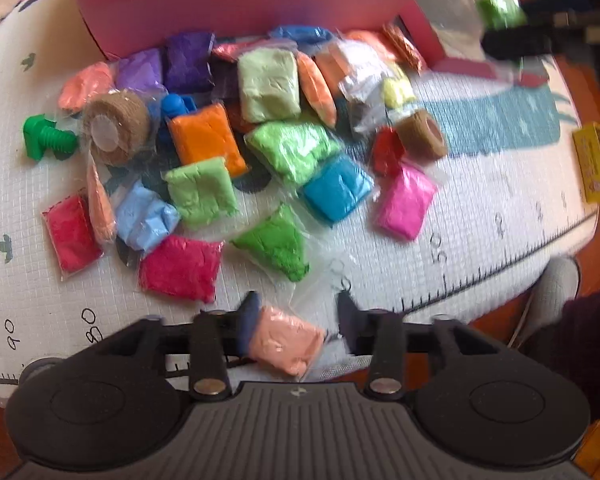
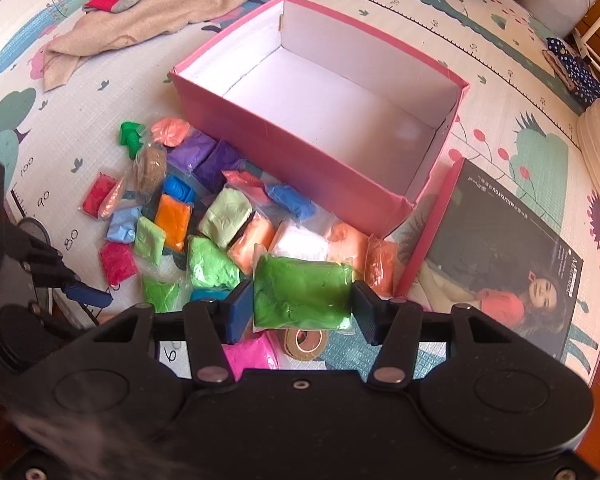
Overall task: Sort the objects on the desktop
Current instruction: 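Lift the green packet with the right gripper while the left gripper holds the peach packet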
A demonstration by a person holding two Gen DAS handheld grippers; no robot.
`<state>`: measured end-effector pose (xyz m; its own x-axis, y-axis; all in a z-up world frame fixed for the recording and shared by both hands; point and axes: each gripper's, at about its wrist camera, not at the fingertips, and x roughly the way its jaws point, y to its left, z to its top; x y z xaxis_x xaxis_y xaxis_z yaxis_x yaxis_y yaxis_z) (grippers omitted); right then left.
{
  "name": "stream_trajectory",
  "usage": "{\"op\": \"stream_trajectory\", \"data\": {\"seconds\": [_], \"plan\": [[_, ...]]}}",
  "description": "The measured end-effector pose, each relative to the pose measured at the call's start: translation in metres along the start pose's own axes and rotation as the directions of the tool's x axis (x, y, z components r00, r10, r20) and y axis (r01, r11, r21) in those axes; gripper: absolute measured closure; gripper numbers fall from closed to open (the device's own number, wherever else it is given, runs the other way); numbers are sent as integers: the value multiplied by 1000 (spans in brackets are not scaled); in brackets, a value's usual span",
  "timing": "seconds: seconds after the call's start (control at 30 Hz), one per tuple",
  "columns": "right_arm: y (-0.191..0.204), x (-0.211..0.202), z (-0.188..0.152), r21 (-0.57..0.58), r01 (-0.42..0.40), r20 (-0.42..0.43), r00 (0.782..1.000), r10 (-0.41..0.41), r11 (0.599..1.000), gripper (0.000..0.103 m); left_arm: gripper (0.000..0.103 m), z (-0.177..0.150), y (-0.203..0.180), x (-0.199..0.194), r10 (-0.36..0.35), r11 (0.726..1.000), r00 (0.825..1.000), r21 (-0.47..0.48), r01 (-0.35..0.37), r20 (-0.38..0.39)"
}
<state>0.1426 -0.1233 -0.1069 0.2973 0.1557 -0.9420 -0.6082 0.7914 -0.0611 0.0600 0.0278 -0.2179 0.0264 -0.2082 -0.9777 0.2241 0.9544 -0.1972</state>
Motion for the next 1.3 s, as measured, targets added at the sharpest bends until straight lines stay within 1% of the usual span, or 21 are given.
{"op": "stream_trajectory", "data": {"seconds": [0.1,0.2,0.23,0.3,0.37,0.47,0.53,0.57,0.63,0.67,0.73,0.77,0.8,0.9,0.97,1.07,1.13,1.2,1.3], "plan": [[-4,-9,11,-33,5,23,1000,-4,999,50,34,-13,-4,15,15,999,999,43,-14,-46],[-3,-15,17,-58,-4,34,999,6,998,50,34,-24,-11,28,68,990,996,125,-61,-55],[-3,-15,17,-57,-10,35,999,12,998,50,34,-27,-14,31,84,986,995,150,-76,-45],[-5,-13,14,-31,-31,33,999,32,999,50,34,-29,-18,34,90,981,995,177,-82,-36],[-6,-7,10,-23,-38,24,999,39,999,50,35,-29,-25,37,128,964,991,240,-118,-26],[-8,-3,8,-9,-48,21,999,48,999,50,35,-29,-33,36,167,941,986,298,-161,2],[-10,-2,8,11,-56,24,998,56,998,50,37,-28,-32,36,159,945,987,290,-152,-1],[-10,-2,8,17,-58,25,998,58,998,50,38,-29,-33,36,164,942,986,297,-155,-4],[-10,0,8,22,-63,23,998,62,998,50,41,-30,-36,38,171,933,985,324,-158,-13],[-9,0,8,24,-65,22,998,64,998,50,44,-31,-37,39,173,928,985,338,-156,-19],[-6,2,7,23,-67,19,998,67,997,50,46,-32,-40,42,188,915,982,368,-165,-27],[-5,3,7,23,-69,17,998,68,997,50,52,-33,-41,44,197,908,980,383,-169,-35],[-5,4,7,23,-69,14,998,69,997,50,55,-33,-42,46,205,903,978,393,-173,-41],[-3,7,5,23,-70,7,998,70,997,50,57,-31,-41,46,206,905,977,388,-173,-46],[-2,9,4,24,-71,2,997,71,997,50,63,-30,-41,43,208,905,977,387,-176,-40],[0,11,2,24,-72,-6,997,72,997,50,70,-26,-40,37,183,914,982,375,-156,-39],[0,11,2,25,-71,-4,997,71,997,50,74,-24,-41,32,178,914,983,376,-153,-33],[1,11,3,28,-73,0,997,73,997,50,80,-22,-40,26,170,917,985,370,-147,-29],[1,10,3,30,-74,4,997,74,997,50,86,-20,-39,16,160,922,987,362,-141,-23]]}}
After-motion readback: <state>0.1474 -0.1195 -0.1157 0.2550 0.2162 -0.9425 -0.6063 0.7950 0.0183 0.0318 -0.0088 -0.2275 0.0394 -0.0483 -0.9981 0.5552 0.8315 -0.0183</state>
